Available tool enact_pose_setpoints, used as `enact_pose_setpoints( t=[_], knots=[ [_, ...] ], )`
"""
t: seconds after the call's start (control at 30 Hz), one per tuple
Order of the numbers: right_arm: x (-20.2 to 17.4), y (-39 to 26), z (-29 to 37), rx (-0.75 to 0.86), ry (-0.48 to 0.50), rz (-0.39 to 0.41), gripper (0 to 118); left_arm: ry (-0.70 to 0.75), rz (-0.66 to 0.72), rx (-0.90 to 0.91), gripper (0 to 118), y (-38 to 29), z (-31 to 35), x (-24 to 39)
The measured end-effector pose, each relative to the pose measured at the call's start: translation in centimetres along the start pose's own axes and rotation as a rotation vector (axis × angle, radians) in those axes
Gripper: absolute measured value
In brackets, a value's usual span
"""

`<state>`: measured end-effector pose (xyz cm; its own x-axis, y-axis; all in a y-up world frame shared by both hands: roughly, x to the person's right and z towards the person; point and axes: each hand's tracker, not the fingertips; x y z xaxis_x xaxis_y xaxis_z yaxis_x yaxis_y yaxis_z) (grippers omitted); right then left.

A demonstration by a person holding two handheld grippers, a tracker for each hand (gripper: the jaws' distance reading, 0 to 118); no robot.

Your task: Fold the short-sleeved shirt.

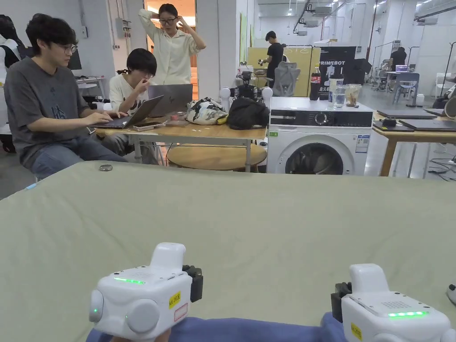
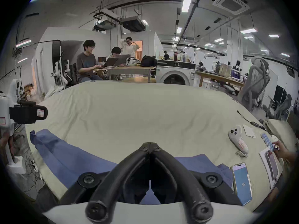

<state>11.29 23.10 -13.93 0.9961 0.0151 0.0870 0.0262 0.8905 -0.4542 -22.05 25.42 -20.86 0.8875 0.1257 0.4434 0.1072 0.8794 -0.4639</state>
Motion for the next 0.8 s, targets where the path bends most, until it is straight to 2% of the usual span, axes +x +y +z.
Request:
enact_pose_setpoints(
  t=[0.13, 0.17, 0.27, 0.3, 0.4, 0.5, 0.53, 0.63, 0.67, 0.7, 0.73, 0.8],
  knots=[
    [1.4, 0.0, 0.8, -0.009, 0.018, -0.017, 0, -0.057, 0.066, 0.025, 0, 0.8, 2.7, -3.5],
    [1.8, 0.0, 1.1, -0.006, 0.02, -0.019, 0, -0.082, 0.094, 0.019, 11, 0.8, 3.4, -4.9],
    [3.5, -0.3, 2.1, 0.003, 0.115, -0.084, 0, -0.112, 0.244, 0.013, 79, -0.8, 5.6, -10.8],
    [3.9, -0.3, 2.4, 0.004, 0.123, -0.099, 0, -0.099, 0.298, -0.006, 80, -1.9, 6.1, -12.8],
    [4.8, -0.4, 3.4, 0.012, 0.12, -0.112, 0, -0.124, 0.504, -0.032, 80, -5.4, 7.1, -18.4],
    [5.1, -0.3, 4.1, 0.026, 0.157, -0.16, 0, -0.14, 0.684, -0.011, 80, -8.4, 6.5, -20.9],
    [5.2, -0.1, 4.1, 0.021, 0.169, -0.17, 0, -0.114, 0.705, -0.027, 80, -9.0, 5.9, -21.1],
    [4.9, 0.2, 4.3, 0.021, 0.177, -0.175, 0, -0.191, 0.786, -0.103, 77, -10.4, 2.6, -20.5],
    [4.8, 0.3, 4.3, 0.017, 0.179, -0.169, 0, -0.207, 0.808, -0.143, 54, -10.8, 1.4, -20.2],
    [4.7, 0.3, 4.4, 0.013, 0.176, -0.159, 0, -0.229, 0.835, -0.187, 25, -11.2, 0.2, -20.0],
    [4.6, 0.3, 4.6, 0.014, 0.174, -0.151, 0, -0.243, 0.854, -0.179, 11, -11.4, -0.4, -19.7],
    [4.5, 0.1, 4.9, 0.014, 0.171, -0.139, 0, -0.243, 0.954, -0.154, 9, -11.9, -2.6, -19.4]
  ],
)
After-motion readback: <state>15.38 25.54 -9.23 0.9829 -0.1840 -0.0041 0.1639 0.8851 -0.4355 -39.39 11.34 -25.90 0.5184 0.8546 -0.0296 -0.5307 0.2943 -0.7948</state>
